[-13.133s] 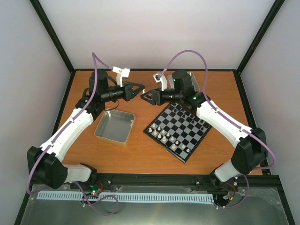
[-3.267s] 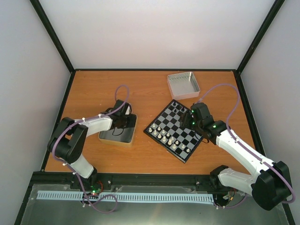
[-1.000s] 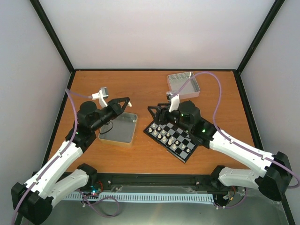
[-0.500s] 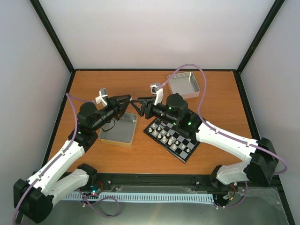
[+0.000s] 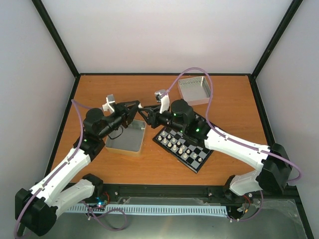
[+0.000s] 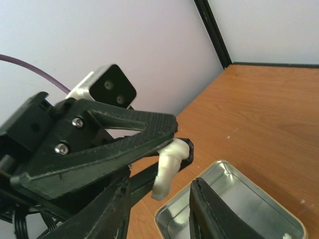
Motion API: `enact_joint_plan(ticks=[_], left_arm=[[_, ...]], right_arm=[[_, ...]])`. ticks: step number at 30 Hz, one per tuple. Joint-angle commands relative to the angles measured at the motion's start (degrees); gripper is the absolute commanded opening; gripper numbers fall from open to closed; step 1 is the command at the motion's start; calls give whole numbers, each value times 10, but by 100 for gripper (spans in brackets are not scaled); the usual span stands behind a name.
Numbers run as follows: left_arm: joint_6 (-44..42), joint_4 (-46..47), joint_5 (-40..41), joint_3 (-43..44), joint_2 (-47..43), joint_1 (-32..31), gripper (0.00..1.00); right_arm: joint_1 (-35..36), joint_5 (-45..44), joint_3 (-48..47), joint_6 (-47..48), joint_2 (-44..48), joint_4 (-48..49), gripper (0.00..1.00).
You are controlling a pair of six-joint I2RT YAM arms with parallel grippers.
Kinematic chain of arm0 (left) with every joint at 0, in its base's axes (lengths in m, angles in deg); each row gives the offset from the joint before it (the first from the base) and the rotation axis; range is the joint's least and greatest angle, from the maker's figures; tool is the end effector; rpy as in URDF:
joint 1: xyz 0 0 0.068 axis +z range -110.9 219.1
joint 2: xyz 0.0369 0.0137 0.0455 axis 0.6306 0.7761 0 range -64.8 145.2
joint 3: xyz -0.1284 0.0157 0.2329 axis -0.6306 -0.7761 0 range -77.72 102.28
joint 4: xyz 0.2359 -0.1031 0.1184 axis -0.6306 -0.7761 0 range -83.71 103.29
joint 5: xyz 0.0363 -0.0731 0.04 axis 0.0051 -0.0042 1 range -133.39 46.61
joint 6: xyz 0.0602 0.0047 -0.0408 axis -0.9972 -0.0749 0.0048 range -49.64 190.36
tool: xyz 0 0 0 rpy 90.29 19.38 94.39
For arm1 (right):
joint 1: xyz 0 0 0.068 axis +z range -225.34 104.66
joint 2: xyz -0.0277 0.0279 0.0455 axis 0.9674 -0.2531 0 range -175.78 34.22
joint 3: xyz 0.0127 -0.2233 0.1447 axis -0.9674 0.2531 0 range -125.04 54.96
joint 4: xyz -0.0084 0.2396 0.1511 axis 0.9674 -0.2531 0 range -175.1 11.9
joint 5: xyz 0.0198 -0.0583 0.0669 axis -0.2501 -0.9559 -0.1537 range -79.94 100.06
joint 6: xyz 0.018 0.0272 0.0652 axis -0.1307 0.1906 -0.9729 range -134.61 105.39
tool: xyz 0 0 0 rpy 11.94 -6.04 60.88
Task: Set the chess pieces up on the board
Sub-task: Place the chess piece on the chessboard.
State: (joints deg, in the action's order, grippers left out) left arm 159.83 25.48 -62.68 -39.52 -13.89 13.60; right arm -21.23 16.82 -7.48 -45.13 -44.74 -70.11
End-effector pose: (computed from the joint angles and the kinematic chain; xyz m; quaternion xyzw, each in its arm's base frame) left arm 0.2295 -0.1316 0.3115 -0.2710 0.6565 -0.6491 0.2727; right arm 0.2156 0.3101 0.3274 -0.1922 0.7326 0.4716 0.4516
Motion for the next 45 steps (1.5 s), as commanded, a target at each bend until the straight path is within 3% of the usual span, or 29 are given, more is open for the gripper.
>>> enact_joint_plan(ticks=[1, 11, 16, 20, 23, 26, 27, 29, 35, 45], left_arm=[[11, 19, -2, 5, 5, 4, 19], [22, 25, -9, -9, 3, 4, 19], [24, 26, -12, -12, 2, 4, 19], [26, 27, -12, -16, 0, 4, 19], [26, 28, -13, -17, 1, 4, 19], [17, 7, -10, -13, 0, 4, 24], [8, -12, -5, -8, -2, 4, 31], [-23, -61, 9, 6, -2, 4, 44], [-160, -156, 81, -7, -33, 4, 67], [-572, -315, 226, 42, -126, 4, 84]], right_arm=[[6, -19, -21, 28, -7, -13, 32], [6, -36, -28, 26, -24, -4, 28], [6, -29, -34, 24, -35, -3, 17], [6, -26, -31, 19, -35, -5, 17], [6, -31, -29, 16, -31, -5, 5], [6, -36, -27, 12, -24, -9, 3], [6, -39, -27, 10, -22, -13, 3], [6, -48, -27, 5, -14, -36, 3], [1, -72, -6, 0, 26, -164, 3], [-18, -116, 35, 12, 153, -475, 3]])
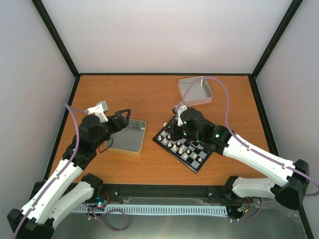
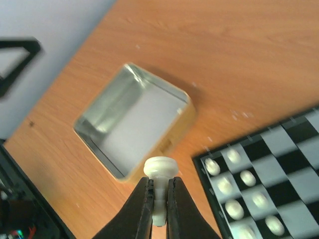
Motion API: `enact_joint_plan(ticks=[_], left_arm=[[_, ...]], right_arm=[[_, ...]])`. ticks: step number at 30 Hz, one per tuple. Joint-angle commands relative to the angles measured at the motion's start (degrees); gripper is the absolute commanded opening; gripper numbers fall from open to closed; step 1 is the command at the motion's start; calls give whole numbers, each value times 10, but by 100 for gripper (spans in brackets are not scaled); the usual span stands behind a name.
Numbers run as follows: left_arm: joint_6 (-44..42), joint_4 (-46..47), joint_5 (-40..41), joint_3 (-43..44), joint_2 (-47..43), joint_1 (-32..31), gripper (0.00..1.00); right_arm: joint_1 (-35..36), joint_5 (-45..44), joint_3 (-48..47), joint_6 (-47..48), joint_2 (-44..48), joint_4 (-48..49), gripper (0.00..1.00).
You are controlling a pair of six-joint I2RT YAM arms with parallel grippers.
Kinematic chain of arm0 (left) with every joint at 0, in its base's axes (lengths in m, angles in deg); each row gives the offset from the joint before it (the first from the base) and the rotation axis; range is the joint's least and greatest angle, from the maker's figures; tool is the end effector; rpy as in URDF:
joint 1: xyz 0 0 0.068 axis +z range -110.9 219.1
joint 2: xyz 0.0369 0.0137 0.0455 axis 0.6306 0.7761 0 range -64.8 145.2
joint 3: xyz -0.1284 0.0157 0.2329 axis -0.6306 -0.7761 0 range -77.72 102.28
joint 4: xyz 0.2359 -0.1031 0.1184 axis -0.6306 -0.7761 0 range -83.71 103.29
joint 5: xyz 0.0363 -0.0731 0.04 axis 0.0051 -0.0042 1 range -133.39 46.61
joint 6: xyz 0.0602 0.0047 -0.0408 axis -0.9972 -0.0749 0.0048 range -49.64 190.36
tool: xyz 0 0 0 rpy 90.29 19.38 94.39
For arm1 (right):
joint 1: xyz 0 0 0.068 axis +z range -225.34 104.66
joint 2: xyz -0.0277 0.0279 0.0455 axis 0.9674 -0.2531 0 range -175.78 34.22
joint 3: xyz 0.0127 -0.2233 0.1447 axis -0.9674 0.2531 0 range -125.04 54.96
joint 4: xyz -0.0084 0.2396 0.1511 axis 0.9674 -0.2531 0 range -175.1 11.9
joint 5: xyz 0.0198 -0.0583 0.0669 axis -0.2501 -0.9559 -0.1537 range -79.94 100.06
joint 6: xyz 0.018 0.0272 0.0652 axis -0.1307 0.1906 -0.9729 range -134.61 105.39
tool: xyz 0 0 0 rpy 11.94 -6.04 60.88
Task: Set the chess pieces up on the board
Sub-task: Place the chess piece on the chessboard.
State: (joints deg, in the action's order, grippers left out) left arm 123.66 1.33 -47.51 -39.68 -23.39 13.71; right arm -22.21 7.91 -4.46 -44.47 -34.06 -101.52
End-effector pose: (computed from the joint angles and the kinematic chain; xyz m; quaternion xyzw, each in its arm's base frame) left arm 0.2041 -0.1017 0.2922 -0.1705 0.7764 -0.4063 0.4506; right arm 0.1895 0.2489 0.2986 -0.1677 0.8595 0.3075 0.3724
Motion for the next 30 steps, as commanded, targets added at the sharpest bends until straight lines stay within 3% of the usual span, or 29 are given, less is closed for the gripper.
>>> enact_joint_plan(ticks=[1, 6, 14, 30], left_arm=[[-241, -83, 85, 48, -39, 3, 85], [-339, -95, 89, 49, -72, 3, 95], [-346, -92, 70, 51, -82, 3, 100], [-334, -98, 51, 49, -100, 3, 100]], right_arm=[[-11, -23, 1, 4, 53, -196, 3], [-19, 20, -4, -1, 57, -335, 3], [-22, 77, 2, -1, -6, -442, 3], [-43, 53, 11, 20, -160, -441, 3]])
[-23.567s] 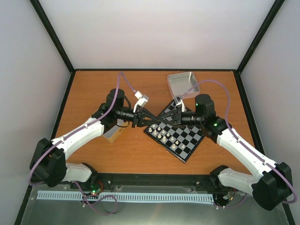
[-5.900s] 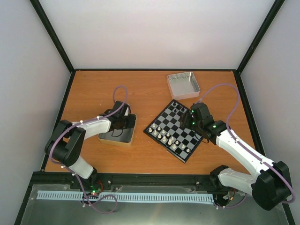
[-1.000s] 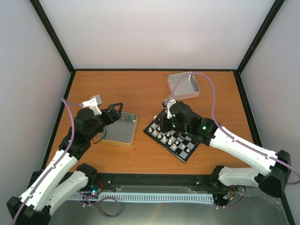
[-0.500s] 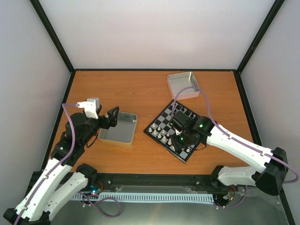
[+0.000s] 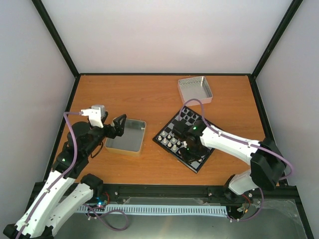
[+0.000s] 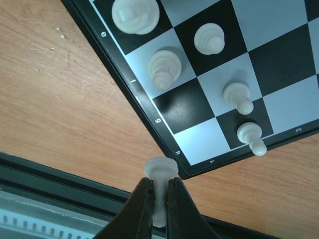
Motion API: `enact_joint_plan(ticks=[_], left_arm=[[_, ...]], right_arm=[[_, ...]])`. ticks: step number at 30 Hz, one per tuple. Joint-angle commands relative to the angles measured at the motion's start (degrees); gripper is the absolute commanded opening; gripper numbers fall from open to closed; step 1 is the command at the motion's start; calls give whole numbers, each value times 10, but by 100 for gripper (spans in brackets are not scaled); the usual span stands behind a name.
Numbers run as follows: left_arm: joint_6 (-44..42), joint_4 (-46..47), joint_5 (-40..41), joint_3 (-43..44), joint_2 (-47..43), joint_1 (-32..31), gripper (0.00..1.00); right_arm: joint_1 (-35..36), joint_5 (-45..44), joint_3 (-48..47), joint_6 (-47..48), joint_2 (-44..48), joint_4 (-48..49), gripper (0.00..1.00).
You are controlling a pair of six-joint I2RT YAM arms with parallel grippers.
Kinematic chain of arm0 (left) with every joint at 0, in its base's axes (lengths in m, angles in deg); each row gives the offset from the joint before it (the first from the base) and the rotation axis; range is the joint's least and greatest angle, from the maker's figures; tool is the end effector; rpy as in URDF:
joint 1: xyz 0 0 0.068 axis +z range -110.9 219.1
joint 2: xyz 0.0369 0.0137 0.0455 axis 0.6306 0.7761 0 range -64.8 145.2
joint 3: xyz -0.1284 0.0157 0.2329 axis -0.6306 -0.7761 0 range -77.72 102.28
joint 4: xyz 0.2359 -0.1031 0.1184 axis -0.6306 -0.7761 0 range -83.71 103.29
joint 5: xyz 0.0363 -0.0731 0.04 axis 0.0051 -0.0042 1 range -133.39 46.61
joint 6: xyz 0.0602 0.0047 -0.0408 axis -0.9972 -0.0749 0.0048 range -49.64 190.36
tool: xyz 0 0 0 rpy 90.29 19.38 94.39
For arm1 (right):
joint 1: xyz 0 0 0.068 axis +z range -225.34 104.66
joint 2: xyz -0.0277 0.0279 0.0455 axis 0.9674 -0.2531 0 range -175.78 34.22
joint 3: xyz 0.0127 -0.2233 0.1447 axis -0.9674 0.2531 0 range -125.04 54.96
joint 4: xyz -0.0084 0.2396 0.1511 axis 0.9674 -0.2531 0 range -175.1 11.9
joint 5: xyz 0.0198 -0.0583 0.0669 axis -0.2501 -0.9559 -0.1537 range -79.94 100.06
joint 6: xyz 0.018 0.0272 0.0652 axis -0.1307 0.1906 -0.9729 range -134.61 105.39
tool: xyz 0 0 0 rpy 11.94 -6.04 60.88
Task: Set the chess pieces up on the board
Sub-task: Place the chess piece on the chessboard.
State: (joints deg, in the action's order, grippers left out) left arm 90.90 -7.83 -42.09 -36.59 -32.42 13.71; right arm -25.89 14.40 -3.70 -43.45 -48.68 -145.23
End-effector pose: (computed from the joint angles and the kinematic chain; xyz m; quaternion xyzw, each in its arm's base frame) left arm 0.1724 -0.0803 0.3225 0.0258 0.7788 -0.2363 0.5805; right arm 0.1618 0.1961 0.1790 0.1783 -0.9832 -0.0218 0.0331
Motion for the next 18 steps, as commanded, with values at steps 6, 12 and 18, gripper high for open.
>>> enact_joint_plan(ticks=[6, 12, 18], left_arm=[[-5, -8, 6, 16, -14, 3, 100], [-3, -10, 2, 15, -9, 3, 100], [-3, -9, 3, 14, -7, 3, 100]], right_arm=[[-18, -13, 10, 19, -29, 6, 3], [-22, 2, 34, 15, -34, 38, 8], [-27, 2, 35, 18, -49, 54, 8]])
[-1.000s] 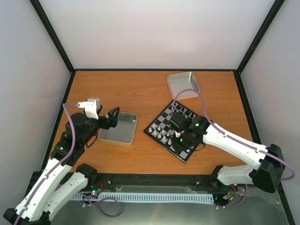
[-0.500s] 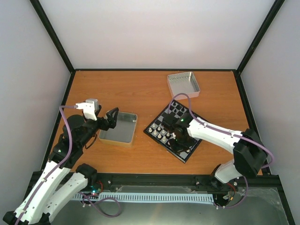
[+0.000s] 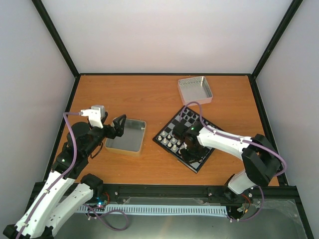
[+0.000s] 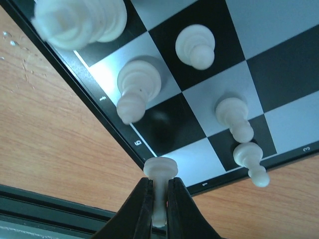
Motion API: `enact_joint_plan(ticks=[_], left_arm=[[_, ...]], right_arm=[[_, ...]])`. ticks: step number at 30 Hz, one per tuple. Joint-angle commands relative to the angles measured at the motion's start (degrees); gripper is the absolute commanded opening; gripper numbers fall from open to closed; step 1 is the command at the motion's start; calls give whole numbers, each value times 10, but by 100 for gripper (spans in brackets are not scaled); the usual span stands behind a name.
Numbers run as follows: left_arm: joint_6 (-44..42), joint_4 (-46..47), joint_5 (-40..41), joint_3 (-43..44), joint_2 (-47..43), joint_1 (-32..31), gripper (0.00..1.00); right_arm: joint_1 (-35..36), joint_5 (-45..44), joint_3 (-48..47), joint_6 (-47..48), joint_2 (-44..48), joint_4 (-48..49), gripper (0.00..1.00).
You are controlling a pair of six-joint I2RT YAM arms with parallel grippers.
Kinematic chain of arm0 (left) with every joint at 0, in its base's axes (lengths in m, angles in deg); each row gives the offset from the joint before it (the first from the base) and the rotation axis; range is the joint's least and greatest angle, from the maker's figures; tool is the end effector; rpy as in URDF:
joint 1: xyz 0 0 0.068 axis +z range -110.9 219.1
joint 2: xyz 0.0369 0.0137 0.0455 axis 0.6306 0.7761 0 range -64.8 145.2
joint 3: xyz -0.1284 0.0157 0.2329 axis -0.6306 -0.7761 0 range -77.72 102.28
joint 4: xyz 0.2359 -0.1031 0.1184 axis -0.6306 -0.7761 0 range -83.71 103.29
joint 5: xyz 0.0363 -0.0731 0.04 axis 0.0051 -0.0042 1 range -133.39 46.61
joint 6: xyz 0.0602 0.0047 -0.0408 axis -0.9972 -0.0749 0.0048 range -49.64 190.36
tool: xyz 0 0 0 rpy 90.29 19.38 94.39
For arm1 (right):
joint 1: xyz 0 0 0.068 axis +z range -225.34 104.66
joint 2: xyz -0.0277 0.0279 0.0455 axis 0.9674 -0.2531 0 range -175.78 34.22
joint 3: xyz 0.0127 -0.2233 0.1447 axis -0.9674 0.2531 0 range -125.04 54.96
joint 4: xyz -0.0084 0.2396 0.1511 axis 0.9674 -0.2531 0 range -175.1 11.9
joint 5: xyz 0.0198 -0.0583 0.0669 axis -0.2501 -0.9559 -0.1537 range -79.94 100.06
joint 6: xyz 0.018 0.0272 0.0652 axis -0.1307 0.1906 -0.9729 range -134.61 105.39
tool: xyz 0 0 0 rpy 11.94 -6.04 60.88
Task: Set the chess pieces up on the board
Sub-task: Place the chess piece on the chessboard.
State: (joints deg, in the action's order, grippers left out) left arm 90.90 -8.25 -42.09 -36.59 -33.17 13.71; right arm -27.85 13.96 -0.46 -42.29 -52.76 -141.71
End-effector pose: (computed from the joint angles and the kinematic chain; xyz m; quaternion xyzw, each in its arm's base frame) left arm 0.1697 -0.0790 0.3238 0.0257 0.7770 -0.2372 0.5826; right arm 0.1688 0.1902 0.1473 0.1702 -0.9838 0.0005 0.0564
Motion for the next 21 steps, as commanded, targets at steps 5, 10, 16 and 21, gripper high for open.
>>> enact_joint_plan(ticks=[5, 10, 16, 21], left_arm=[[-2, -4, -11, 12, 5, 3, 100], [-1, -5, -11, 12, 6, 3, 100], [-1, -6, -14, 11, 5, 3, 100], [-3, -5, -15, 12, 6, 3, 100]], right_arm=[[-10, 5, 6, 4, -13, 32, 8], [-13, 0, 12, 4, -25, 39, 10], [-18, -19, 13, 4, -27, 37, 12], [-20, -22, 12, 5, -25, 34, 19]])
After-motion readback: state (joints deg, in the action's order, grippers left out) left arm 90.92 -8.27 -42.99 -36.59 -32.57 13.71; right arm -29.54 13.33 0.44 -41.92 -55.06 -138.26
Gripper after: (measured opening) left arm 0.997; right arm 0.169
